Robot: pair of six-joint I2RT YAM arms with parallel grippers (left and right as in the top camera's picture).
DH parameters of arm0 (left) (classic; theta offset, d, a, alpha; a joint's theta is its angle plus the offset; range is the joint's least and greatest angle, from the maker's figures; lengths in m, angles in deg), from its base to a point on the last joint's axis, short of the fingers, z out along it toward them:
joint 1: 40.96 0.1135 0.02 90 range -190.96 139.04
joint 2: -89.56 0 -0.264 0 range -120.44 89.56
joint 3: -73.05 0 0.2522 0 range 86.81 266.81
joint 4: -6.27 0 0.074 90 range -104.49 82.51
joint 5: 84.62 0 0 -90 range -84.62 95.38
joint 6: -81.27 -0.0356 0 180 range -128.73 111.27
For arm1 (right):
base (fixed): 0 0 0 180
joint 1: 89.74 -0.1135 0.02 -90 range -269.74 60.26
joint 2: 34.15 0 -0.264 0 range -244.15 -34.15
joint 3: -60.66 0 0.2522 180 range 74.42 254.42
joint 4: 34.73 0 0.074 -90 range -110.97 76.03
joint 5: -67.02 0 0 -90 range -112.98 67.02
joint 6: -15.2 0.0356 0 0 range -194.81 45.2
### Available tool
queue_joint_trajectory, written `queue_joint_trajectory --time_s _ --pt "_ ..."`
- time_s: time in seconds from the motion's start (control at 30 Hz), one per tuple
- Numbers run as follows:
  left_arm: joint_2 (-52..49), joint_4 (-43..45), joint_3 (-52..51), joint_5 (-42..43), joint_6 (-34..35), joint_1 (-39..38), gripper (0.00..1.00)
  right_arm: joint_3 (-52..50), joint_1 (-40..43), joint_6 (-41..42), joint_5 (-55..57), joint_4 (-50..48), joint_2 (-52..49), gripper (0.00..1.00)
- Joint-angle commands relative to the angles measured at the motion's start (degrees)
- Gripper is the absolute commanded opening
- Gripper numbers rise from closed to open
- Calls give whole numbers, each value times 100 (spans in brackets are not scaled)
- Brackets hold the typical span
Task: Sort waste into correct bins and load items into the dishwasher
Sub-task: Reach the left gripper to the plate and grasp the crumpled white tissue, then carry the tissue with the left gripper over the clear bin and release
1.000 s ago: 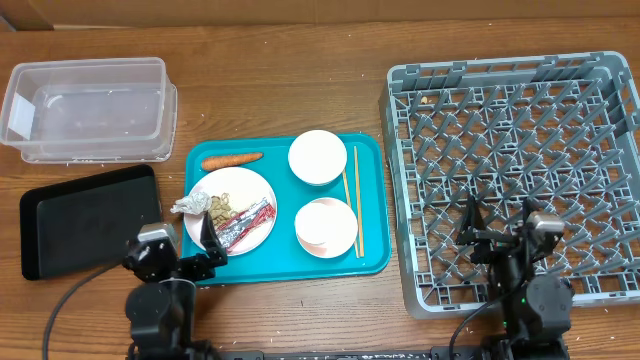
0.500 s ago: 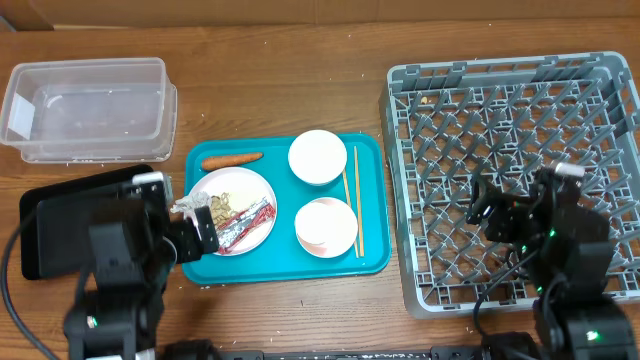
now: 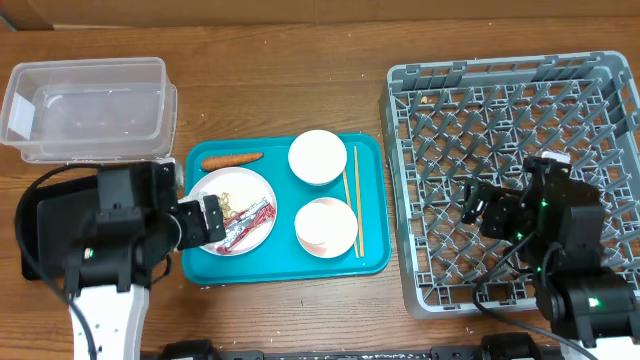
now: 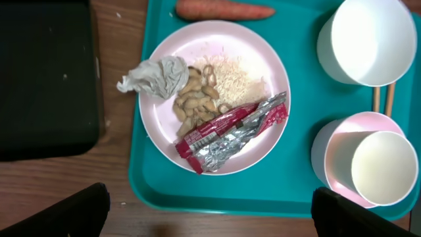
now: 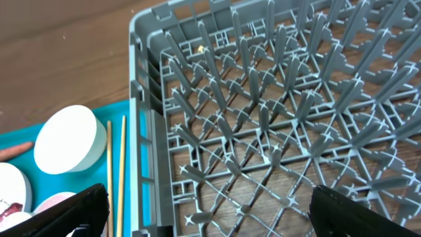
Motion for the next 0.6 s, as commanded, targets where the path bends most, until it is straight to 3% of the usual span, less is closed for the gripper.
queue_joint_trajectory --time_s 0.0,0.2,0.43,0.57 --pt "-549 76 125 -363 693 57 100 129 24 -76 -11 9 -173 100" --pt "-1556 317 125 -1134 1773 59 100 129 24 -76 -11 138 -422 100" --pt "-2699 1165 125 -1169 1969 57 100 129 24 -76 -13 205 -483 100" --pt "-3167 1421 125 -1113 1969 57 84 129 24 -76 -13 247 -483 100"
